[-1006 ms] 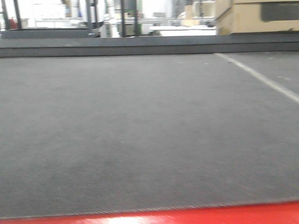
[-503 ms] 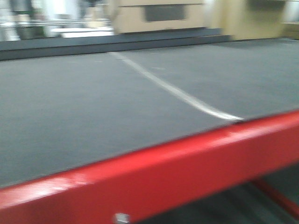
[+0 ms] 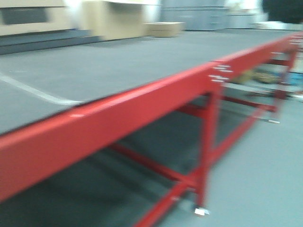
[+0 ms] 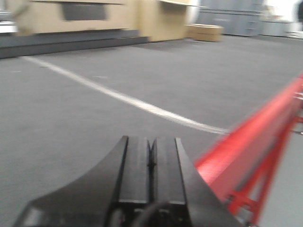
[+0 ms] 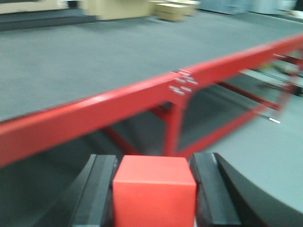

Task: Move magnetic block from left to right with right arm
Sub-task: 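Drive the base away from the platform holding the cube in the right gripper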

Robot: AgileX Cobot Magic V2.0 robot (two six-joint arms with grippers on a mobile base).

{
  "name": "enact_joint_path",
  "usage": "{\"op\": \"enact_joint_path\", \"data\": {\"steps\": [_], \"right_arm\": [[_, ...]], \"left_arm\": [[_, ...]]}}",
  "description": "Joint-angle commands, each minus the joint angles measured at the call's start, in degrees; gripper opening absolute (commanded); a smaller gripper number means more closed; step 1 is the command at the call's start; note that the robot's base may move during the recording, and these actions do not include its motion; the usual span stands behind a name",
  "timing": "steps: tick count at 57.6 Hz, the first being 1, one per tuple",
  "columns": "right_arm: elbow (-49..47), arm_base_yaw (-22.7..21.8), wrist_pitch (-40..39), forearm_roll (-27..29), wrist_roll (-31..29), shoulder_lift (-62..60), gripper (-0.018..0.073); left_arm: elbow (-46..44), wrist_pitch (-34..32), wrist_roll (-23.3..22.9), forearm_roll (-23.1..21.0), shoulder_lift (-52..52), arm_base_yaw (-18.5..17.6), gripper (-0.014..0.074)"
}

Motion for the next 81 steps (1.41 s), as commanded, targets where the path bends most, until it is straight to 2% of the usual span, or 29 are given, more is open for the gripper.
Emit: {"op": "enact_joint_path", "data": {"steps": [1,81], "right_arm": [[-1.6,-0.5,-5.4,-0.3,-0.4,0.6,0.0216],[-1.6,-0.5,-5.4,-0.3,-0.4,0.6,0.0216]], "left_arm": [[0.5,-4.8,-0.3,-0.3,-0.8,-0.1,-0.0126],[0.5,-4.8,-0.3,-0.3,-0.7,-0.1,-0.0126]]}}
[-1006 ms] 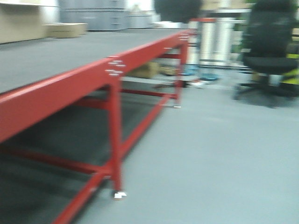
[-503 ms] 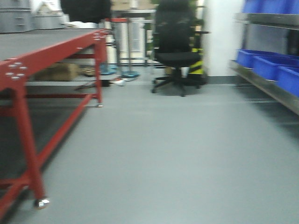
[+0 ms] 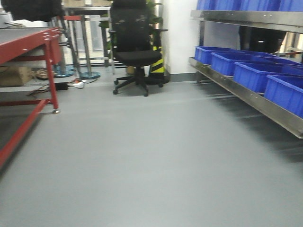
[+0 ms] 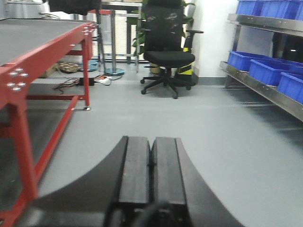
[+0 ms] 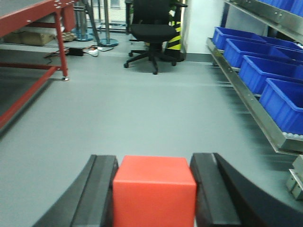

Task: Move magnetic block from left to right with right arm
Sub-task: 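Drive the base away from the platform holding the cube in the right gripper, then turn the base past the chair toward the other carpeted area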

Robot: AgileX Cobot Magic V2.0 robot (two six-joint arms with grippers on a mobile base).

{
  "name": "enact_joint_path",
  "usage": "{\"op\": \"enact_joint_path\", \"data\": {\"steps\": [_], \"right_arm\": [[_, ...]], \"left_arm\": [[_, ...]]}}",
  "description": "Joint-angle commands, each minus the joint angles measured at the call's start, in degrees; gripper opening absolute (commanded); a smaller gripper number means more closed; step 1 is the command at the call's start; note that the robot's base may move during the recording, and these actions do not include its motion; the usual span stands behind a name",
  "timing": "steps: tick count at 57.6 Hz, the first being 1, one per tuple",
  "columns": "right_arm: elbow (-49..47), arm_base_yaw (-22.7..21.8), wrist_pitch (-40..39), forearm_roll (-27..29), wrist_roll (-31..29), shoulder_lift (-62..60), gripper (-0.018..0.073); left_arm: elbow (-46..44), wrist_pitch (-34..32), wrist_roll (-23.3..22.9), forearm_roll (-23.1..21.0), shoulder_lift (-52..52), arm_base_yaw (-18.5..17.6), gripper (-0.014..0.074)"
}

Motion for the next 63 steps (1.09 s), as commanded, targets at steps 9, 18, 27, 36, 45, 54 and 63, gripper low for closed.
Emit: {"op": "enact_joint_path", "data": {"steps": [9,18,27,36,45,54,63], "right_arm": [[-1.6,-0.5,-5.4,-0.3,-0.4,0.7,0.0216],[-1.6,-0.5,-5.4,-0.3,-0.4,0.7,0.0216],[-1.6,-0.5,-5.4,-0.3,-0.4,0.7,0.0216],[-1.6,-0.5,-5.4,-0.3,-0.4,0.7,0.0216],[-1.6,-0.5,-5.4,-0.3,-0.4,0.7,0.0216],[-1.6,-0.5,-5.4,-0.3,-0.4,0.7,0.0216],[-1.6,-0.5,-5.4,-0.3,-0.4,0.7,0.0216]], "left_arm": [[0.5,-4.8,-0.3,-0.3,-0.7,-0.1,-0.0126],[0.5,-4.8,-0.3,-0.3,-0.7,-0.1,-0.0126],[0.5,-4.8,-0.3,-0.3,-0.7,-0.1,-0.0126],[0.5,-4.8,-0.3,-0.3,-0.7,-0.1,-0.0126],[0.5,-4.8,-0.3,-0.3,-0.7,-0.1,-0.0126],[0.5,-4.8,-0.3,-0.3,-0.7,-0.1,-0.0126],[0.5,-4.8,-0.3,-0.3,-0.6,-0.1,-0.0126]]}}
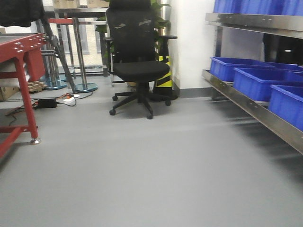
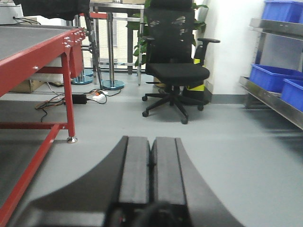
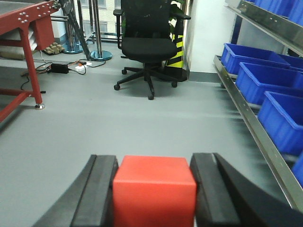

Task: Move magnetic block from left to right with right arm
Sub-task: 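Turn the base past the chair toward the other carpeted area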

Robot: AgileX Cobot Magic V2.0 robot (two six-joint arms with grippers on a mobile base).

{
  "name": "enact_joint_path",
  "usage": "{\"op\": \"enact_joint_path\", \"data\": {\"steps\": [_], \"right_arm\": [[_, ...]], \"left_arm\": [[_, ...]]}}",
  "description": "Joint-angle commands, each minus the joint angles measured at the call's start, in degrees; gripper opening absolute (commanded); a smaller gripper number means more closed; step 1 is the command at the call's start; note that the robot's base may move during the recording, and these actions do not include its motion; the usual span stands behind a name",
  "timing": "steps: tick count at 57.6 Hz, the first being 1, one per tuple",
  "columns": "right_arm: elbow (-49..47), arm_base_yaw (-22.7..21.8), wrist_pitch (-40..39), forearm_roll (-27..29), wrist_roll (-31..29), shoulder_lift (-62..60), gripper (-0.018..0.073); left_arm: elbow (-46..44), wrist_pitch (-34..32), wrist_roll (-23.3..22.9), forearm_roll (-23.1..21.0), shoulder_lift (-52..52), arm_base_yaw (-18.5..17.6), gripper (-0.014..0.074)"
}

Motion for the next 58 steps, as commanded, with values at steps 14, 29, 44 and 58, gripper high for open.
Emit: {"op": "enact_joint_path", "data": {"steps": [14,29,44,58], "right_arm": [[-1.6,-0.5,-5.4,-0.3,-0.4,0.7,0.0216],[-1.6,-0.5,-5.4,-0.3,-0.4,0.7,0.0216],[-1.6,-0.5,-5.3,-0.3,-0.4,0.7,0.0216],[-1.6,-0.5,-5.3,-0.3,-0.4,0.7,0.0216]], "left_arm": [[0.5,-4.8,-0.3,-0.3,-0.6,-0.1,-0.0126],[0.5,-4.8,-0.3,-0.3,-0.6,-0.1,-0.0126],[0.5,-4.8,-0.3,-0.3,-0.6,-0.1,-0.0126],[0.5,-4.8,-0.3,-0.3,-0.6,-0.1,-0.0126]]}}
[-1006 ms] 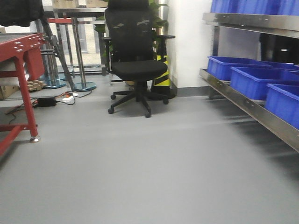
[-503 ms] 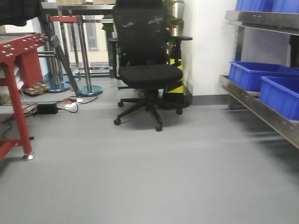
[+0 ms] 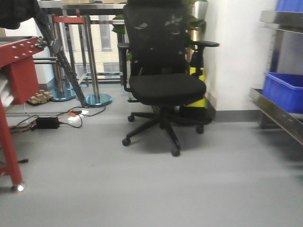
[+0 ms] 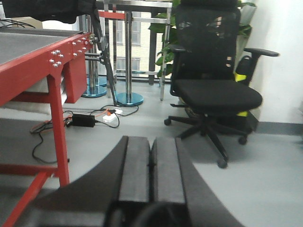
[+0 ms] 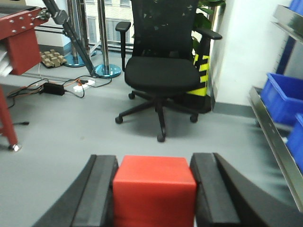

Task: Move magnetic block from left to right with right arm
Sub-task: 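Turn the base past the chair toward the other carpeted area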

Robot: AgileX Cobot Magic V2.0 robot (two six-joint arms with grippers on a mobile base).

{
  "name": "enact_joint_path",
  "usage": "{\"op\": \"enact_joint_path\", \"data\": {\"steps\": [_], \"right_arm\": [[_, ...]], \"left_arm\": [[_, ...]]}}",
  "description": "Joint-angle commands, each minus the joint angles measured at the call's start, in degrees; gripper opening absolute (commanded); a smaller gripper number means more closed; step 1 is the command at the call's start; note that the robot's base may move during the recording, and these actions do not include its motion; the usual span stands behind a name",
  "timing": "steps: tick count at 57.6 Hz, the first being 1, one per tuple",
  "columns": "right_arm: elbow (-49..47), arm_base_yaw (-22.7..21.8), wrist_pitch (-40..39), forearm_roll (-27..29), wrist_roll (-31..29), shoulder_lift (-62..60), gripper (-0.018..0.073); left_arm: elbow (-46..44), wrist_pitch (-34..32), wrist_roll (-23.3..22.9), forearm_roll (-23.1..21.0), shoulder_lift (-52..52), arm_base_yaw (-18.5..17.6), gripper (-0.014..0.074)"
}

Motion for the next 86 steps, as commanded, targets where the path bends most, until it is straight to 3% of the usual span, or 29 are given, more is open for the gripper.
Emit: {"op": "enact_joint_path", "data": {"steps": [1,86], "right_arm": [[-1.7,-0.4,-5.3,-0.3,-0.4,0.7,0.0216],[-1.7,-0.4,-5.1,-0.3,-0.4,0.7,0.0216]], "left_arm": [[0.5,-4.8,-0.3,-0.3,-0.6,-0.1,-0.0126],[0.5,-4.8,-0.3,-0.3,-0.6,-0.1,-0.0126]]}}
